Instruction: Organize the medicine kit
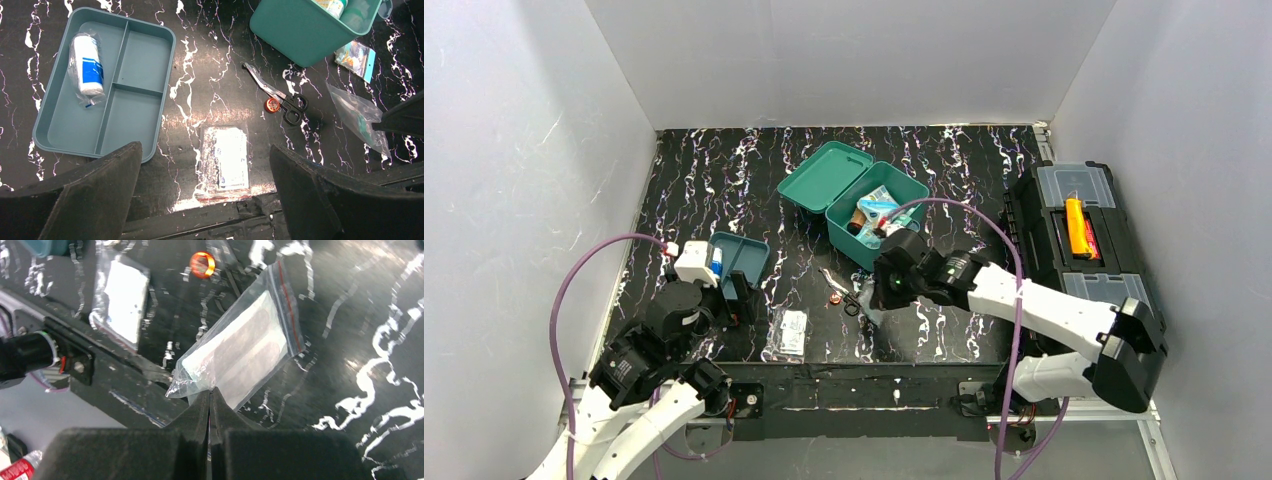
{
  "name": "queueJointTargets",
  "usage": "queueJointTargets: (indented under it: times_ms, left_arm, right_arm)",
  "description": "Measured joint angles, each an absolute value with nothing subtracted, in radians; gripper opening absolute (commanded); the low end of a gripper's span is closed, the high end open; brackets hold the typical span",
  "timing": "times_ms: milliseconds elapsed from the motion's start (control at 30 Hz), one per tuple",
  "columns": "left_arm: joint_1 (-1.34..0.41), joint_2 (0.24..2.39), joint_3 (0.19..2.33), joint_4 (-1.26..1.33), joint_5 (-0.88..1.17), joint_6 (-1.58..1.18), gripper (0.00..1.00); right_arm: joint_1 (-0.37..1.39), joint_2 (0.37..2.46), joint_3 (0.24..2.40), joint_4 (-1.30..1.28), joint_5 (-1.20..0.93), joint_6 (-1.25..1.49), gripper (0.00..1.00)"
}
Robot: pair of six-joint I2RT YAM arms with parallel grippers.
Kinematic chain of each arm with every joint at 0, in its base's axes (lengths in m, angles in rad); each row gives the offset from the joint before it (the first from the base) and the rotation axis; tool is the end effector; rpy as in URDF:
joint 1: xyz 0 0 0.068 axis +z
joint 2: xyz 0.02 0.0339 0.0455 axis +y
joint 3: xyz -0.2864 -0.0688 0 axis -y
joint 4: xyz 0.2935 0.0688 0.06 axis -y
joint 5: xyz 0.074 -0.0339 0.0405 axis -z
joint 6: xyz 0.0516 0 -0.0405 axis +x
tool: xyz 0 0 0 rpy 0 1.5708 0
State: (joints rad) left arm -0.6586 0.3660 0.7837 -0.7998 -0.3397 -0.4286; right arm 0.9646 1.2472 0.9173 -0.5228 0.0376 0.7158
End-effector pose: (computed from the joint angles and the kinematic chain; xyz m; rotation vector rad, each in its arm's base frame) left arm 0.0978 -0.0539 0.3442 -0.0008 1.9501 -0.3928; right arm 0.1774 0.2526 0.2522 -0.2988 2.5344 0.6813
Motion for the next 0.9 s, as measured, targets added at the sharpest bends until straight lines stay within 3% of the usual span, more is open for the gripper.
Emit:
queueJointTargets:
  times_ms: [900]
  left_arm:
    - [-0.659, 0.333, 0.784, -0.801, -0.358, -0.431, 1.0]
  right_arm:
    - [1.049, 1.612, 1.442, -0.426, -0.002, 0.485, 0.01]
